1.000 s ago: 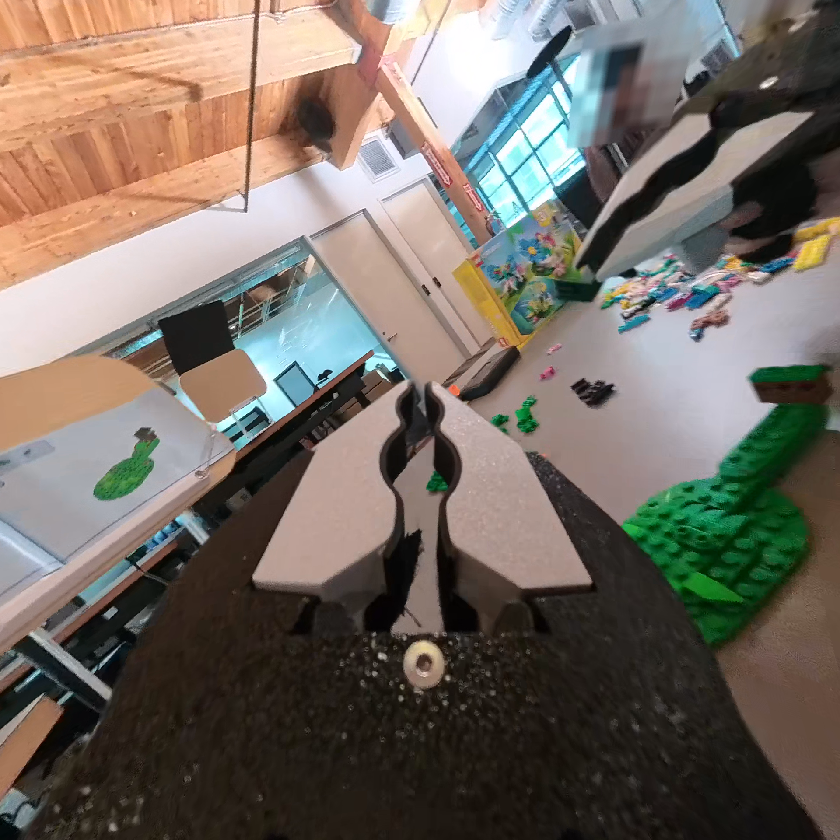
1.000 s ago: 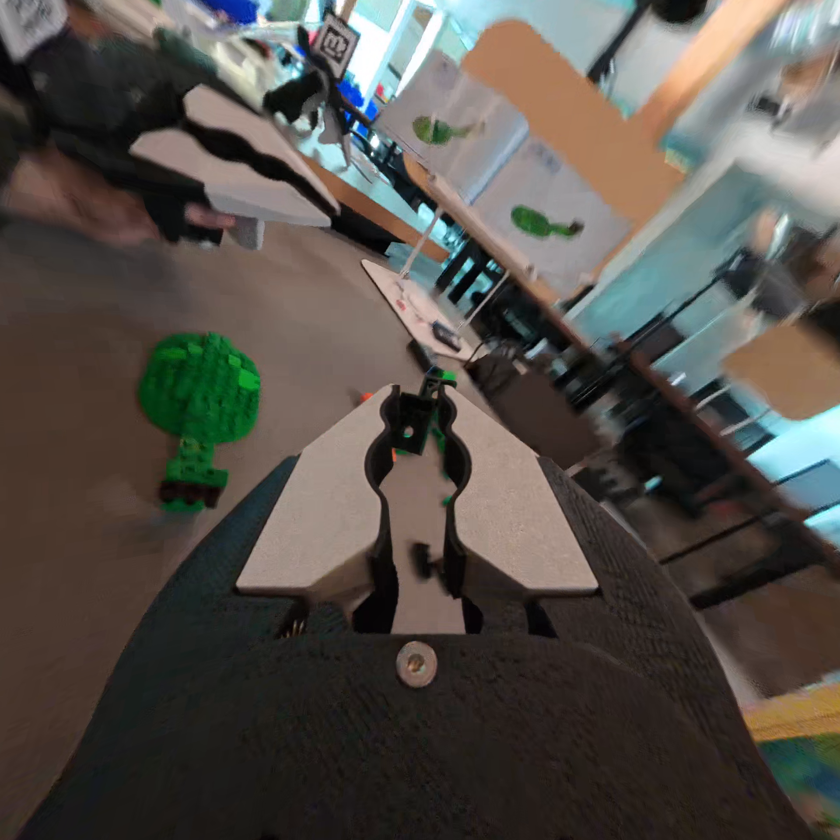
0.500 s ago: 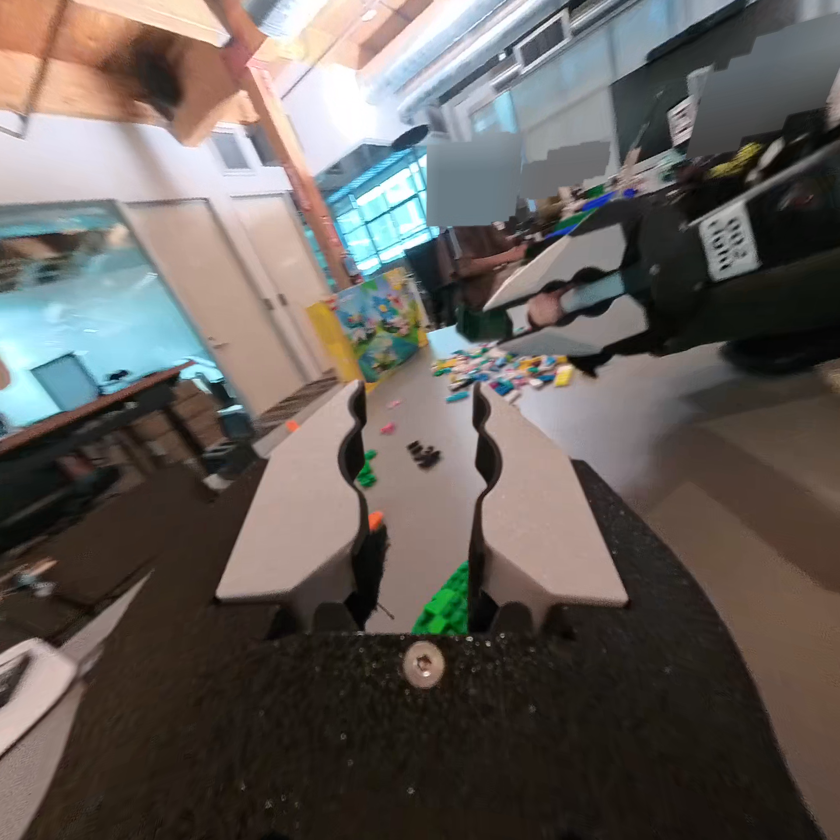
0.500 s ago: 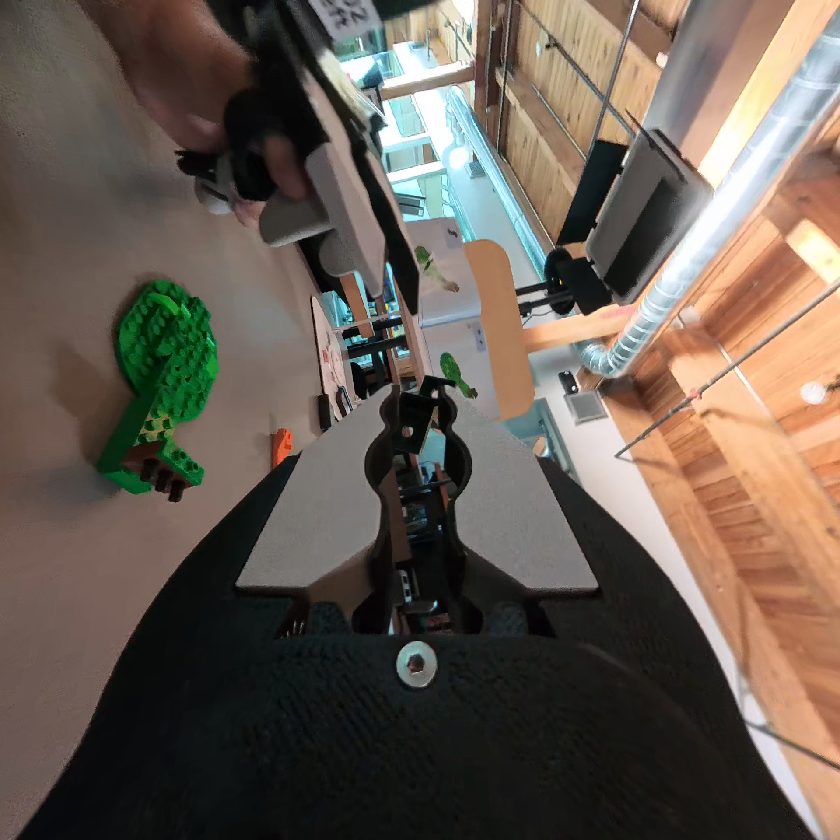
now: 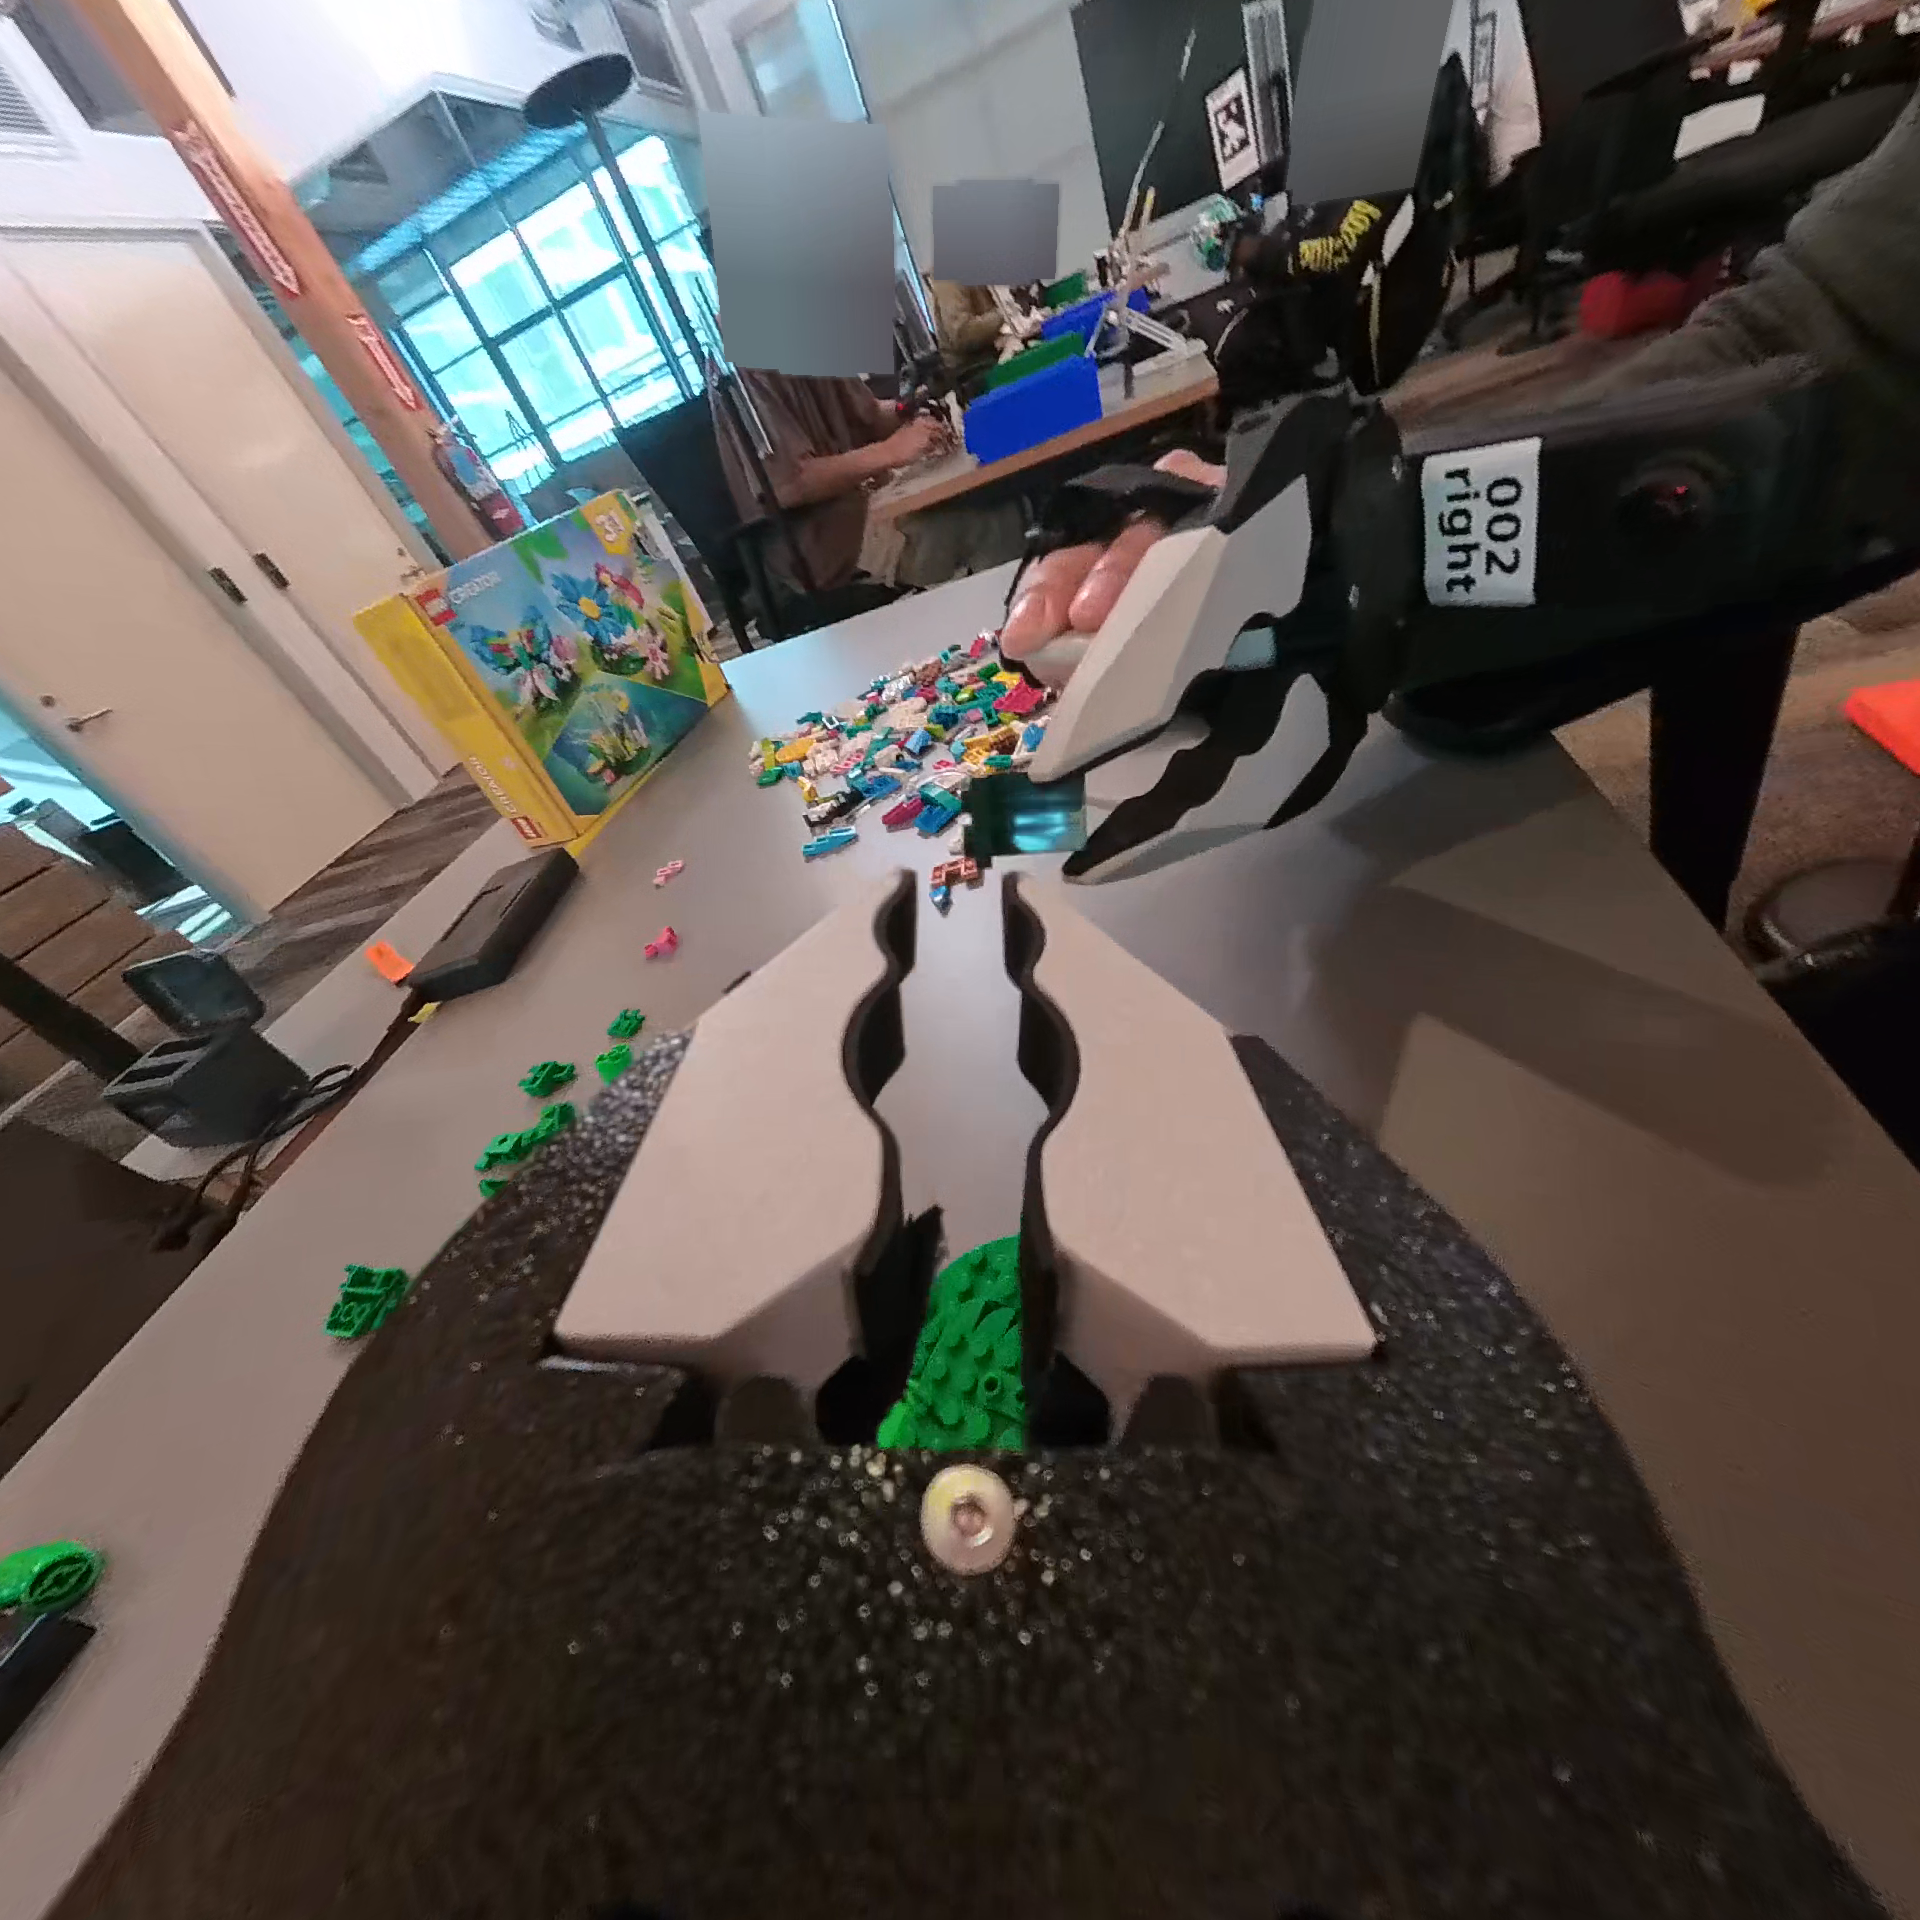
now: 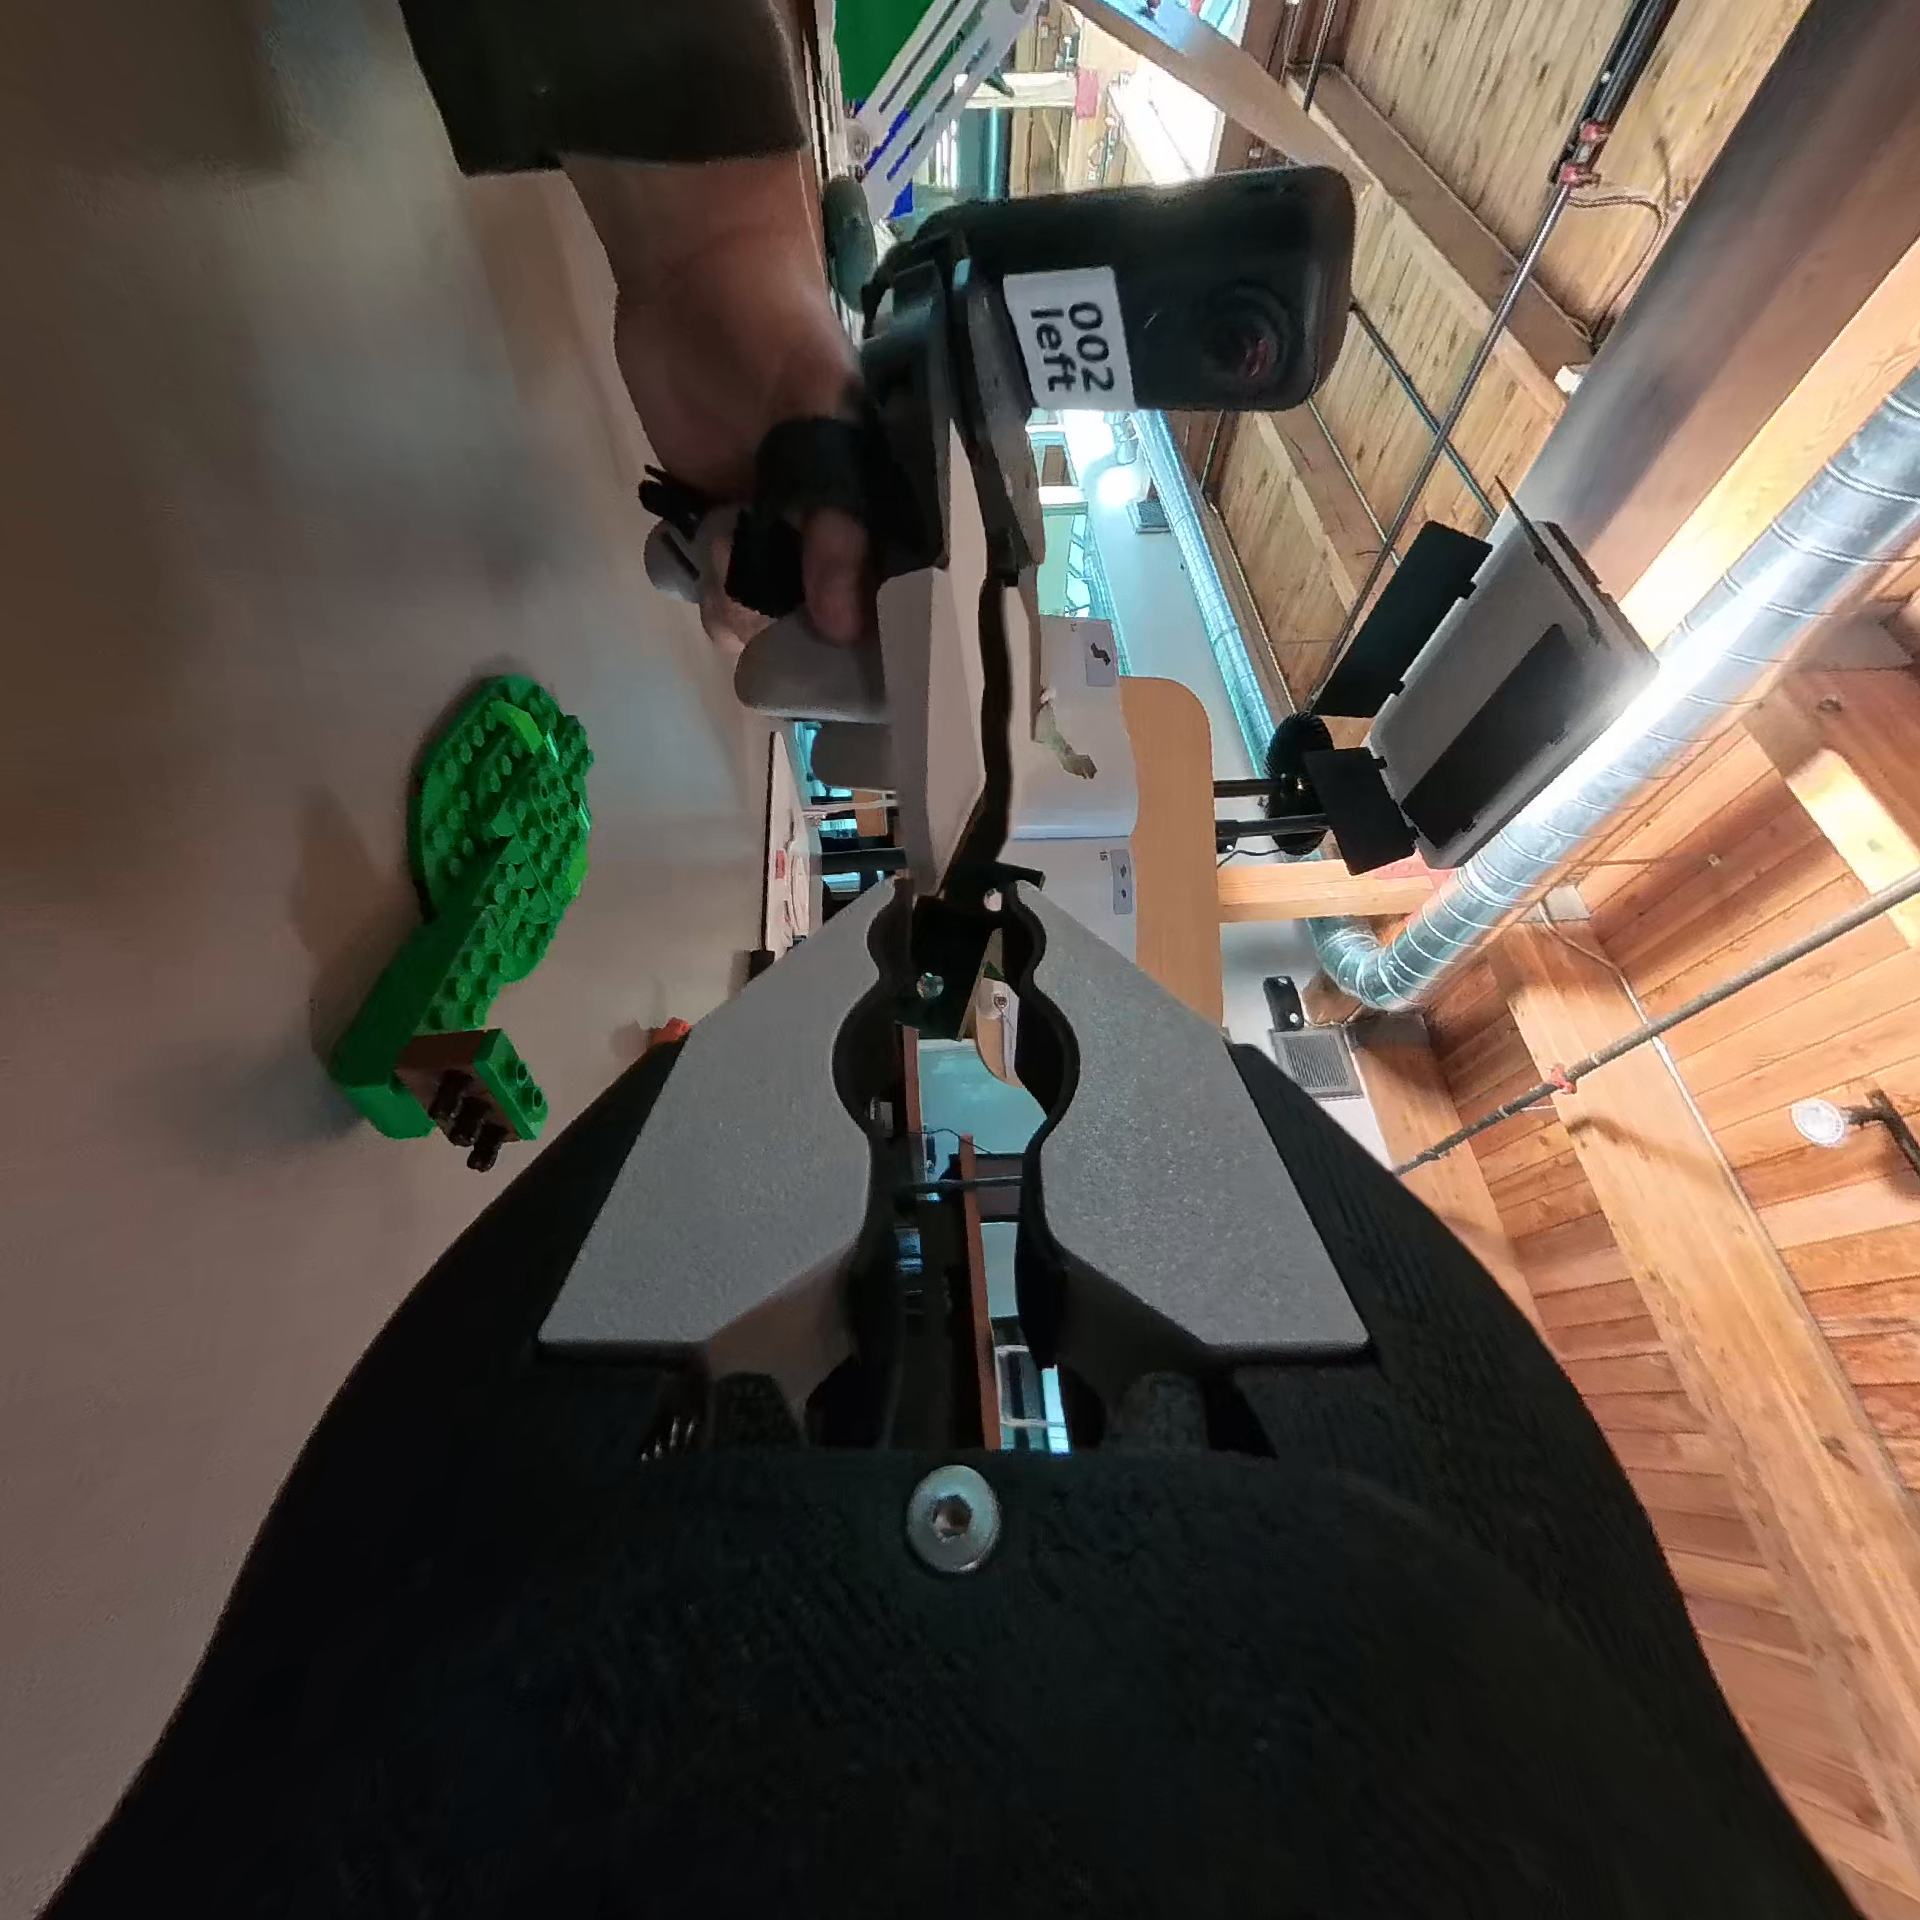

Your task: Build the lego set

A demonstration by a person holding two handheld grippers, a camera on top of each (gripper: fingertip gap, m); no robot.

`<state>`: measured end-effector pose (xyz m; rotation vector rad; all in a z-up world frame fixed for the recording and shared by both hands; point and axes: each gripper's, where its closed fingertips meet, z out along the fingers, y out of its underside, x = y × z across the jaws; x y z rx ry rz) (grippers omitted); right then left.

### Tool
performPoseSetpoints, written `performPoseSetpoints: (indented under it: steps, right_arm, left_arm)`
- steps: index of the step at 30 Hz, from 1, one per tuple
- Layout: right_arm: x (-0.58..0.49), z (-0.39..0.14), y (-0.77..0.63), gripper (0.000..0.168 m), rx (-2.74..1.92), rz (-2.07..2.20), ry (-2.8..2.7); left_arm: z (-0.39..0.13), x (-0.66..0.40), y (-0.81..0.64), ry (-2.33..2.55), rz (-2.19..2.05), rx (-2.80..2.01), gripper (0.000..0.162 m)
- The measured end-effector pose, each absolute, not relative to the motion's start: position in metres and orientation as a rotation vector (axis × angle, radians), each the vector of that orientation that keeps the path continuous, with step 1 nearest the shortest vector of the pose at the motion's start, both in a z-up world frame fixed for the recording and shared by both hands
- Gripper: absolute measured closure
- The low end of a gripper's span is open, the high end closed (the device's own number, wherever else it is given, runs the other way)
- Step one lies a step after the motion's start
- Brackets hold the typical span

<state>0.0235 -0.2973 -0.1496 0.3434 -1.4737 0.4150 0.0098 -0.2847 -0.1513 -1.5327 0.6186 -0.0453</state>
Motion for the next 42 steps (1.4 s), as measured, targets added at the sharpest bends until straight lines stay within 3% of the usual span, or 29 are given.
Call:
performPoseSetpoints:
  steps: [3, 16, 21, 28, 37, 42]
  right_arm:
    - [0.023, -0.149, -0.296, 0.154, 0.329, 0.429, -1.476]
    - [0.018, -0.140, -0.282, 0.153, 0.109, 0.676, -1.526]
    - [0.018, -0.139, -0.290, 0.153, -0.208, 1.200, -1.707]
    - [0.020, -0.138, -0.285, 0.154, -0.607, 1.775, -1.849]
    - [0.023, -0.145, -0.279, 0.153, -0.981, 2.188, -1.948]
    - [0.020, -0.150, -0.276, 0.153, -1.046, 2.226, -1.938]
  left_arm:
    - [-0.152, 0.012, -0.283, 0.644, -0.029, -1.517, 0.162]
    - [-0.148, -0.005, -0.271, 0.454, -0.085, -1.489, 0.162]
    - [-0.145, -0.011, -0.274, 0.483, 0.046, -1.460, 0.120]
    - [-0.144, 0.001, -0.278, 0.615, 0.278, -1.382, 0.118]
    - [-0.153, 0.022, -0.277, 0.772, 0.435, -1.344, 0.128]
    - [-0.167, 0.032, -0.273, 0.857, 0.473, -1.366, 0.155]
